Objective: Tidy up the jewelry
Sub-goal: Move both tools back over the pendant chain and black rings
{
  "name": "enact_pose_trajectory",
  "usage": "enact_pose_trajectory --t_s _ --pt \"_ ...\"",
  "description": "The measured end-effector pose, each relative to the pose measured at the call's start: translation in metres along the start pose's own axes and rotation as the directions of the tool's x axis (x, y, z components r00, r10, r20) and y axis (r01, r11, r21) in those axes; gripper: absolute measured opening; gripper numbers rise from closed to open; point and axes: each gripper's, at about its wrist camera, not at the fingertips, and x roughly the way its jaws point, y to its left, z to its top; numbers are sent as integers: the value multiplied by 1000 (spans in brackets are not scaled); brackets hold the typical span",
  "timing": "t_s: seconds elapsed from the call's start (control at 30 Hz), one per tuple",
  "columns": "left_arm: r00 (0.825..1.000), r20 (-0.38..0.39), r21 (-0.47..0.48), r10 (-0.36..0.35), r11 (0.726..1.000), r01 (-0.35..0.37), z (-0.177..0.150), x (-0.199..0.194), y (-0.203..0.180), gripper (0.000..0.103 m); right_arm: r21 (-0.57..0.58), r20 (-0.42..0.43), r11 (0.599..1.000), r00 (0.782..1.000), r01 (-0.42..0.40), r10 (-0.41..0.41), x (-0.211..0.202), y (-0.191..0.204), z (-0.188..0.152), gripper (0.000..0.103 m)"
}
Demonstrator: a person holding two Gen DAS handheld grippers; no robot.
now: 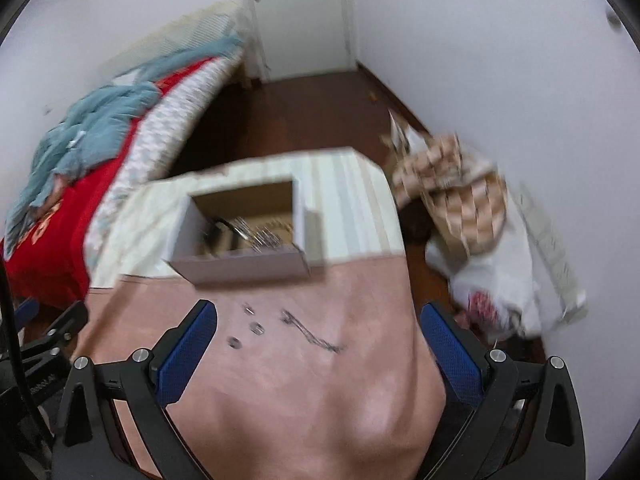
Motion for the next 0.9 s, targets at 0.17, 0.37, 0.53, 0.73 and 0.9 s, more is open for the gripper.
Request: enact_pose_trajectory --t_s 0.17,0.37,0.53,0.73,0.9 --pt "995 -89 43 44 998 -40 -20 50 -15 102 76 -127 997 992 22 -12 64 -34 -29 102" --pt "974 -227 63 27 998 -13 -31 91 -22 102 48 -180 999 984 7 1 114 -34 -53 85" --pt "966 -255 60 32 998 -18 -33 108 -21 102 -52 -160 997 986 -65 56 134 -6 -49 76" --pt "961 -272 48 41 998 -29 -33 121 -16 102 -154 -168 982 982 -107 80 160 32 -44 50" --pt "961 -273 56 39 998 -25 -31 125 -17 102 -227 -109 972 993 -63 39 159 48 -43 10"
